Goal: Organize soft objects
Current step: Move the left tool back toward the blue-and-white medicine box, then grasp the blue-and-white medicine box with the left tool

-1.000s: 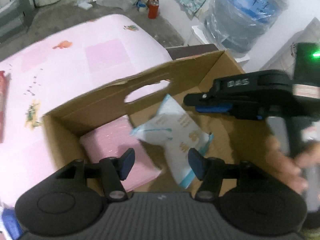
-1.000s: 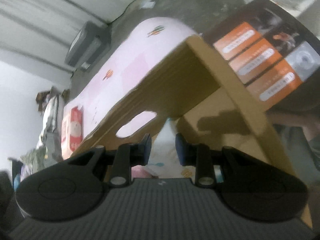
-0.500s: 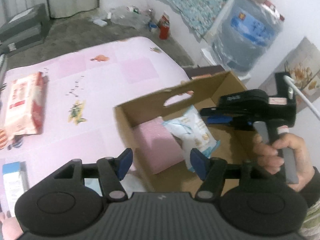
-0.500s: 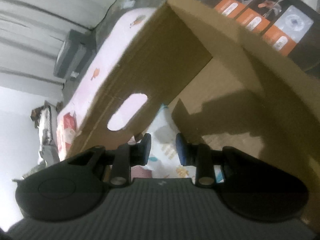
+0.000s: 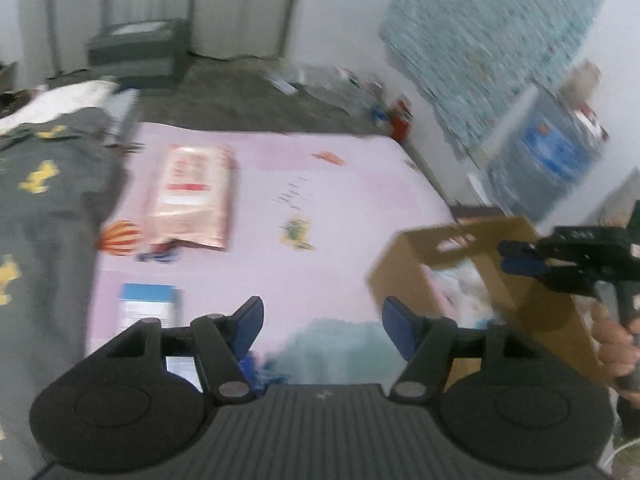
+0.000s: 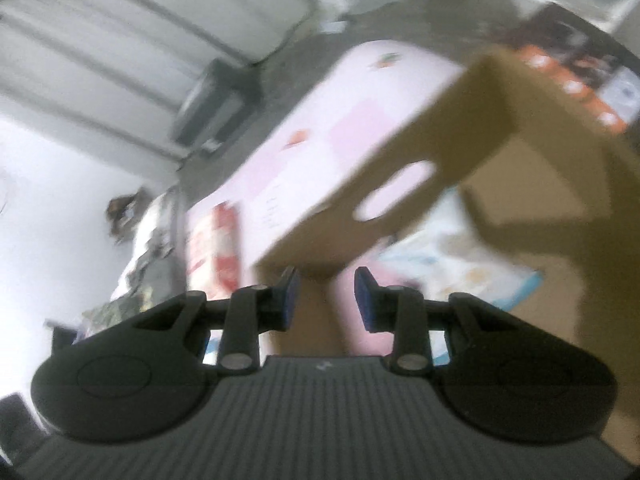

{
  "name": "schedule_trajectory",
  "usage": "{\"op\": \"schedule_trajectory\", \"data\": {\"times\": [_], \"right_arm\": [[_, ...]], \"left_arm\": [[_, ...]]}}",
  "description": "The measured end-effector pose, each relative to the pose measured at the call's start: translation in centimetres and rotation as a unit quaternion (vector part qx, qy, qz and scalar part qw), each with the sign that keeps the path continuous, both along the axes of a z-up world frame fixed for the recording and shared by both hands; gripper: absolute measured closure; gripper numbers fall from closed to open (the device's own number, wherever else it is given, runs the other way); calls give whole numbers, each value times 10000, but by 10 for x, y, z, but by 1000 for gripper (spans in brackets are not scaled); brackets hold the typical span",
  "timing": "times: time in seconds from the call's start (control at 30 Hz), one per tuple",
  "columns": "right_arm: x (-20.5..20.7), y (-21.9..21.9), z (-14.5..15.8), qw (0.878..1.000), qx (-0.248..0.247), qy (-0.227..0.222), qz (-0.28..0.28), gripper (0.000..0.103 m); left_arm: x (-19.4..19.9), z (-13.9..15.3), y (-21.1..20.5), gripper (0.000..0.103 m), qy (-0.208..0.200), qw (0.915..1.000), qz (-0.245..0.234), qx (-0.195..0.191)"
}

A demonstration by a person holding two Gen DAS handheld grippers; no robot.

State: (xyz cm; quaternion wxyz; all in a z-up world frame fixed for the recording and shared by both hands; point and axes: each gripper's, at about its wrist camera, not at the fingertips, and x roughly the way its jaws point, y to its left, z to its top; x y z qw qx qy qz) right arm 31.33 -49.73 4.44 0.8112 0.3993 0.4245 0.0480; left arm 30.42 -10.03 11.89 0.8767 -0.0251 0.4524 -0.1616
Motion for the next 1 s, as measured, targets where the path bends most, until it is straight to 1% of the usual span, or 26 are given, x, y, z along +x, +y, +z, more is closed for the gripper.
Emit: {"op": "schedule_trajectory", "data": {"times": [0.07,0.17,0.2,0.27,0.37,0.43,0.5,0.6,0.7,0.8,0.87,1.0], "right_arm": [[7,27,12,9995,25,-73,305,71],[22,80,24,9961,55,-103,869,69],[29,101,25,9940,62,-93,1084,69],[41,138,29,9895,82,-43,1442,64],[63,196,22,9819,44,114,1889,62],[72,233,13,9776,21,311,2082,62],[89,267,-5,9729,-24,579,2237,62],[109,306,-31,9674,-159,938,2345,62],[126,328,-63,9634,-245,1256,2355,62],[144,342,-92,9603,-355,1499,2325,62],[153,347,-107,9591,-328,1626,2293,62],[165,352,-128,9568,-240,1799,2272,63]], "left_arm": [[-6,5,27,34,-113,9997,227,20],[-11,4,63,34,-176,9983,546,76],[-12,0,73,34,-167,9979,620,128],[-10,-12,88,34,-77,9970,727,258],[-4,-34,106,34,90,9962,761,423],[3,-51,112,34,236,9959,685,534],[13,-72,116,34,441,9955,517,653],[30,-103,119,34,718,9935,334,815],[49,-127,122,33,946,9910,283,908],[65,-146,122,28,1174,9887,198,914],[75,-157,120,27,1287,9867,97,983],[88,-173,119,28,1552,9815,130,1112]]}}
